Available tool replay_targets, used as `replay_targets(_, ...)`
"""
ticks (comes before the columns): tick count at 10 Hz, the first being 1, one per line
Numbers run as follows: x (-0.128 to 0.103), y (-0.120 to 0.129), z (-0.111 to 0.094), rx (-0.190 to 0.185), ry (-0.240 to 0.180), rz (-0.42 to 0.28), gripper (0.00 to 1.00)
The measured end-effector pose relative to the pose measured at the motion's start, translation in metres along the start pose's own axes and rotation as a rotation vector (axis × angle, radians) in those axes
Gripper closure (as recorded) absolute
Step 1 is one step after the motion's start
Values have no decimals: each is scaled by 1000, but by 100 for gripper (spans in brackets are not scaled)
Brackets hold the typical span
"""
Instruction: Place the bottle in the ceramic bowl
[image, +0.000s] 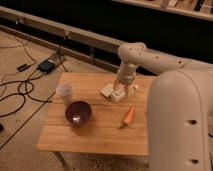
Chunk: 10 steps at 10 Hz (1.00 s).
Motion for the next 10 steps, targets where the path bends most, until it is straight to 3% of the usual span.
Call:
replay_targets(2,-14,13,11,20,-38,6,35)
replay_targets(4,-21,19,25,14,-64,16,35)
replay_targets(10,-26,12,62,-7,-98,72,35)
